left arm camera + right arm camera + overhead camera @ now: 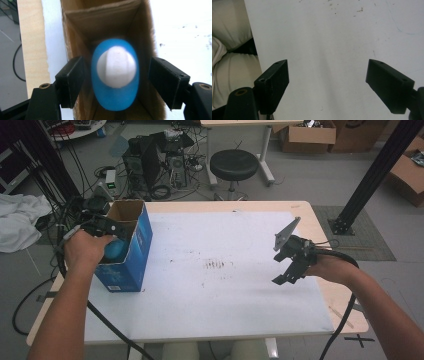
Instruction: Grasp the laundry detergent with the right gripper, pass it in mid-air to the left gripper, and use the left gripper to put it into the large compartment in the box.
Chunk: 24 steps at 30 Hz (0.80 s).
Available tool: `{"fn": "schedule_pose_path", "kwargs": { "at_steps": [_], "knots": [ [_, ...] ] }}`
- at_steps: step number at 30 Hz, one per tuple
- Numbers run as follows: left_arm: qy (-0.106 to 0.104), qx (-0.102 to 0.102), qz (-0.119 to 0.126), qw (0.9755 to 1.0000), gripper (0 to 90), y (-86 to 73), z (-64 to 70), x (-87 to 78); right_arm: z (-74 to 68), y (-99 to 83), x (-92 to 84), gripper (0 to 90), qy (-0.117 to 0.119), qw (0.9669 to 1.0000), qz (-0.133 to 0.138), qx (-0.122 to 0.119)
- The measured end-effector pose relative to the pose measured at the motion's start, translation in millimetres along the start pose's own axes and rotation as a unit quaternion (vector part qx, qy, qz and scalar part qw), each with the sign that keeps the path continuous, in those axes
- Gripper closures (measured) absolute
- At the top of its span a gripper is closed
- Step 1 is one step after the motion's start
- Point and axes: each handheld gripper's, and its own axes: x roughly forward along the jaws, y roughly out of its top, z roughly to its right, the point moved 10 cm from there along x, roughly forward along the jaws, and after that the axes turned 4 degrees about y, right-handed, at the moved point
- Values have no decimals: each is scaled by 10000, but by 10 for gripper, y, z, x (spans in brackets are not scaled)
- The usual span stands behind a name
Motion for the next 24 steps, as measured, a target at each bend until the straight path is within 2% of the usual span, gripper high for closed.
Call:
{"fn": "schedule_pose_path", "kwargs": {
  "at_steps": [1,3,4,6,7,8,9,14,16,24],
  "knots": [
    [-34,73,58,10000,299,40,32,-71,1,-7,-8,186,-9,10000,-1,0],
    [-61,84,119,9999,299,67,57,-106,-3,-10,-9,186,-7,10000,4,6],
    [-60,224,163,9996,300,108,98,-181,-4,-15,-12,186,-11,10000,2,4],
    [-44,276,191,9994,299,130,117,-215,-3,-21,-14,186,-15,10000,-1,17],
    [-56,391,266,9989,298,174,165,-275,-4,-21,-13,186,-13,10000,3,23],
    [-56,391,266,9989,298,174,165,-275,-4,-22,-12,186,-15,10000,1,23],
    [-83,490,315,9983,298,210,213,-321,-5,-22,-13,186,-14,10000,-5,18],
    [-220,632,365,9971,287,266,322,-389,-9,-16,-17,186,-13,10000,4,12],
    [-319,797,412,9955,288,303,410,-429,-7,-15,-21,186,-19,10000,12,2],
    [-406,1063,483,9923,286,388,559,-514,-5,-24,-27,186,-21,10000,24,20]
  ]
}}
